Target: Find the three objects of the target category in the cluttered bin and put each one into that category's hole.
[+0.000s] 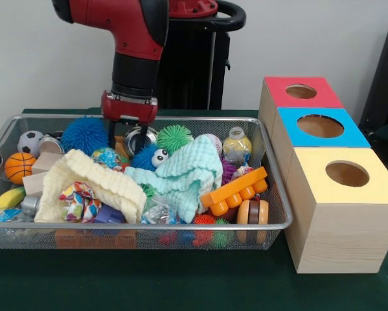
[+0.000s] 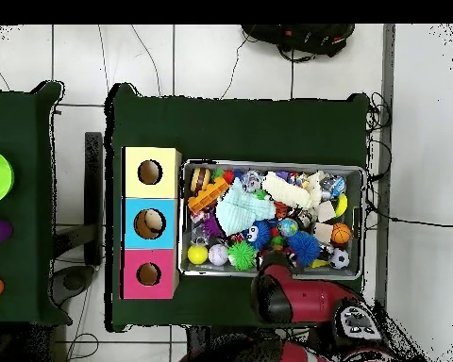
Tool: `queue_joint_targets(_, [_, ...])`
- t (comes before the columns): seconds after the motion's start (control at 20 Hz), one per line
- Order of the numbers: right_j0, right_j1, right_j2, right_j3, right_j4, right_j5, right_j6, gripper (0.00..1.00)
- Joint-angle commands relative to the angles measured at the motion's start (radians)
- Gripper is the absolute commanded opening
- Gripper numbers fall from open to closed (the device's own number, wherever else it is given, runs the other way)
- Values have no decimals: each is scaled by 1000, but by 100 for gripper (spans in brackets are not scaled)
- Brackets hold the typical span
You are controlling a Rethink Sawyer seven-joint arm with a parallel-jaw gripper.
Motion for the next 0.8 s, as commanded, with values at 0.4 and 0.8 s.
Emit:
queue_joint_targets(0.4, [-91, 150, 166, -9, -7, 227, 90, 100])
queue_joint_targets(0.8, [-132, 136, 204, -4, -11, 302, 57, 0])
